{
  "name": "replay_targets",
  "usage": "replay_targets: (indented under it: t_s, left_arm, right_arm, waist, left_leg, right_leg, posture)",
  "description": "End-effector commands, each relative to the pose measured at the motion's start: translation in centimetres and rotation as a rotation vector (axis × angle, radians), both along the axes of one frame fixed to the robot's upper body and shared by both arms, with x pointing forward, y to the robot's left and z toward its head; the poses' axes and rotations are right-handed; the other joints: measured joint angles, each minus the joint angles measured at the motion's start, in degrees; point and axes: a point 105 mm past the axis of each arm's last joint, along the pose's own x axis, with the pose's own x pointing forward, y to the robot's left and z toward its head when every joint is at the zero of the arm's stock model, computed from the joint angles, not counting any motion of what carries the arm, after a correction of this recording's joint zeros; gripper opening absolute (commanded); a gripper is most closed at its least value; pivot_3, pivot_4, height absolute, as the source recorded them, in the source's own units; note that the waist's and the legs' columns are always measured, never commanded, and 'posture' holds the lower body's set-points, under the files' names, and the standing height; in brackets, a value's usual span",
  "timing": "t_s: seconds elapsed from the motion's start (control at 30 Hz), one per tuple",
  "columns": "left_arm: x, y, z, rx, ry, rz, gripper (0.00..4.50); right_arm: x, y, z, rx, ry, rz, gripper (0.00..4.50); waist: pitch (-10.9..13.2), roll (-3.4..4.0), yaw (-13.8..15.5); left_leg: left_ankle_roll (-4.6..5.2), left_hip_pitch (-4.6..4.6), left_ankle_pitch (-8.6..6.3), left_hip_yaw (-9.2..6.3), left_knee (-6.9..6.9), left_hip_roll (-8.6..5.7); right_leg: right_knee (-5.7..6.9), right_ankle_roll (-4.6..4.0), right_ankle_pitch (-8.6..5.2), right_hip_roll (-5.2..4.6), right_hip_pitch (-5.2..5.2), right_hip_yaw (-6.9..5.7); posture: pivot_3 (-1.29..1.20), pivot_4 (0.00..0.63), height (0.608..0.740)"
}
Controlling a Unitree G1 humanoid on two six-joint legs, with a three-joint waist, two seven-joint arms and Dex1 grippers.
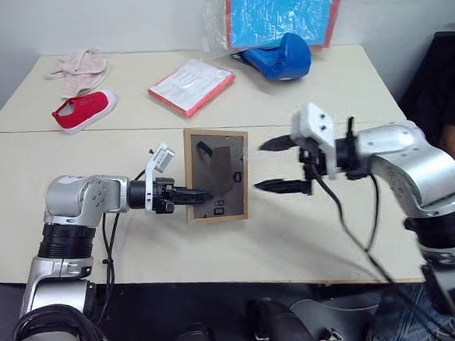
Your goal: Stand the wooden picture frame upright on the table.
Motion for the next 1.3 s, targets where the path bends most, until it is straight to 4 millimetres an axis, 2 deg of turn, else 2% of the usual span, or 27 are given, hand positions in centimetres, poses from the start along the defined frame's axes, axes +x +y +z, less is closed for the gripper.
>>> replay_targets:
  t_s: [0.03, 0.13, 0.23, 0.3, 0.43, 0.57, 0.67, 0.73, 0.77, 0.8, 0.87, 0.97, 1.03, 1.13, 1.17, 1.23, 1.27, 1.3]
  left_arm:
    - [-0.7, -0.6, 2.5, -0.058, -0.07, -0.063, 1.27]
    - [-0.8, -0.8, 2.6, -0.058, -0.065, -0.076, 1.27]
    - [-1.0, -1.0, 3.2, -0.079, -0.063, -0.094, 1.27]
    - [-1.2, -1.2, 3.6, -0.09, -0.066, -0.114, 1.27]
    - [-1.7, -1.5, 4.5, -0.124, -0.045, -0.151, 1.27]
    - [-1.6, -1.5, 4.4, -0.111, -0.039, -0.152, 1.27]
    - [-1.7, -1.2, 4.3, -0.106, -0.036, -0.146, 1.27]
    - [-1.5, -0.4, 4.3, -0.115, -0.02, -0.112, 1.27]
    - [-1.4, 0.1, 4.3, -0.114, -0.017, -0.095, 2.01]
    - [-1.5, 0.6, 4.3, -0.109, -0.019, -0.084, 2.26]
    - [-1.5, 1.5, 4.2, -0.083, -0.042, -0.057, 2.91]
    - [-1.5, 4.0, 4.7, -0.025, -0.145, 0.022, 3.86]
    - [-1.8, 6.0, 5.7, 0.038, -0.29, 0.083, 4.47]
    - [-3.1, 7.5, 7.5, 0.105, -0.534, 0.117, 4.5]
    - [-3.8, 7.8, 8.1, 0.148, -0.664, 0.122, 4.5]
    - [-5.3, 7.9, 8.4, 0.222, -0.811, 0.143, 4.5]
    - [-5.9, 7.8, 8.3, 0.233, -0.847, 0.164, 4.5]
    - [-6.2, 7.7, 8.2, 0.236, -0.864, 0.18, 4.5]
  right_arm:
    - [0.2, -1.1, 0.5, -0.153, -0.355, 0.092, 4.5]
    - [0.5, -0.7, -0.1, -0.316, -0.81, 0.232, 4.5]
    - [0.7, 1.1, -0.1, -0.382, -1.171, 0.373, 4.5]
    - [0.9, 2.1, -0.3, -0.386, -1.298, 0.44, 4.5]
    - [1.6, 5.0, 1.0, -0.244, -1.494, 0.429, 4.5]
    - [2.9, 6.1, 0.8, -0.238, -1.58, 0.422, 3.57]
    - [3.1, 6.0, 0.6, -0.221, -1.605, 0.442, 2.57]
    - [2.8, 5.9, 0.9, -0.179, -1.619, 0.448, 2.19]
    - [2.6, 5.8, 1.1, -0.159, -1.631, 0.455, 2.03]
    - [2.4, 5.8, 1.4, -0.139, -1.638, 0.458, 1.84]
    - [2.2, 6.0, 2.0, -0.111, -1.648, 0.464, 1.29]
    - [1.9, 6.3, 2.7, -0.08, -1.647, 0.474, 1.25]
    - [1.8, 6.4, 2.8, -0.077, -1.623, 0.488, 1.25]
    - [1.8, 6.1, 3.0, -0.029, -1.529, 0.472, 1.25]
    - [2.0, 6.1, 3.0, 0.018, -1.439, 0.448, 1.25]
    - [3.0, 6.5, 2.1, 0.113, -1.141, 0.301, 1.25]
    - [3.9, 6.4, 1.6, 0.147, -0.859, 0.201, 1.25]
    - [3.4, 6.6, 0.6, 0.203, -0.596, 0.221, 1.25]
  waist:
    - [0.02, -0.04, -0.09]
    - [0.04, -0.05, -0.41]
    - [0.11, -0.02, -1.12]
    - [0.12, -0.03, -1.46]
    - [0.12, -0.04, -1.64]
    - [0.12, -0.04, -1.42]
    - [0.13, -0.04, -1.51]
    - [0.13, -0.04, -1.61]
    - [0.13, -0.04, -1.65]
    - [0.13, -0.04, -1.76]
    - [0.12, -0.04, -2.09]
    - [0.13, -0.05, -3.11]
    - [0.15, -0.09, -3.55]
    - [0.16, -0.1, -3.94]
    - [0.16, -0.1, -4.1]
    - [0.16, -0.31, -4.25]
    - [0.13, -0.39, -4.19]
    - [0.13, -0.4, -3.99]
  left_leg:
    - [0.0, 0.0, 0.0, 0.01, 0.0, 0.0]
    - [-0.06, 0.05, 0.04, 0.06, 0.01, 0.0]
    - [-0.11, 0.08, 0.09, 0.09, 0.02, 0.0]
    - [-0.14, 0.07, 0.13, 0.17, 0.02, -0.01]
    - [-0.29, 0.06, 0.21, 0.25, 0.0, 0.03]
    - [-0.31, -0.09, 0.27, 0.55, 0.01, -0.05]
    - [-0.3, -0.09, 0.27, 0.64, -0.02, -0.05]
    - [-0.3, -0.08, 0.28, 0.71, -0.03, -0.05]
    - [-0.31, -0.07, 0.28, 0.72, -0.03, -0.04]
    - [-0.32, -0.04, 0.28, 0.72, -0.03, -0.04]
    - [-0.33, 0.0, 0.29, 0.77, -0.04, -0.03]
    - [-0.34, 0.02, 0.29, 0.8, -0.07, -0.02]
    - [-0.34, 0.03, 0.29, 0.87, -0.07, 0.03]
    - [-0.38, 0.05, 0.3, 0.88, -0.06, 0.07]
    - [-0.38, 0.05, 0.3, 0.88, -0.07, 0.07]
    - [-0.37, 0.1, 0.3, 0.89, -0.13, 0.08]
    - [-0.36, 0.23, 0.29, 0.88, -0.13, 0.15]
    - [-0.35, 0.24, 0.28, 0.81, -0.09, 0.17]
  right_leg:
    - [0.0, 0.0, 0.0, 0.02, 0.0, 0.0]
    - [0.08, 0.02, 0.01, 0.03, 0.0, 0.04]
    - [0.13, 0.01, 0.01, 0.03, 0.0, 0.07]
    - [0.22, 0.01, 0.0, 0.04, -0.08, 0.16]
    - [0.41, -0.07, -0.04, 0.1, -0.24, 0.23]
    - [0.8, -0.14, -0.08, 0.1, -0.64, 0.53]
    - [0.84, -0.14, -0.08, 0.11, -0.7, 0.61]
    - [0.88, -0.15, -0.08, 0.14, -0.75, 0.67]
    - [0.88, -0.15, -0.08, 0.15, -0.74, 0.68]
    - [0.89, -0.15, -0.08, 0.17, -0.73, 0.69]
    - [0.92, -0.14, -0.08, 0.22, -0.73, 0.76]
    - [0.94, -0.14, -0.08, 0.24, -0.75, 0.82]
    - [0.96, -0.15, -0.08, 0.31, -0.79, 0.91]
    - [1.01, -0.16, -0.08, 0.36, -0.81, 0.97]
    - [1.0, -0.16, -0.09, 0.37, -0.81, 0.98]
    - [0.91, -0.16, -0.08, 0.37, -0.73, 0.97]
    - [0.86, -0.16, -0.08, 0.39, -0.6, 0.94]
    - [0.85, -0.15, -0.08, 0.41, -0.54, 0.92]
  posture:
    - [0.0, 0.15, 0.74]
    - [0.0, 0.15, 0.74]
    - [0.0, 0.15, 0.74]
    - [0.0, 0.15, 0.74]
    - [0.0, 0.15, 0.74]
    - [0.0, 0.15, 0.74]
    - [0.0, 0.15, 0.74]
    - [0.0, 0.15, 0.74]
    - [0.0, 0.15, 0.74]
    - [0.0, 0.15, 0.74]
    - [0.0, 0.15, 0.74]
    - [0.0, 0.15, 0.74]
    - [0.0, 0.15, 0.74]
    - [0.0, 0.15, 0.74]
    - [0.0, 0.15, 0.74]
    - [0.0, 0.15, 0.74]
    - [0.0, 0.15, 0.74]
    - [0.0, 0.15, 0.74]
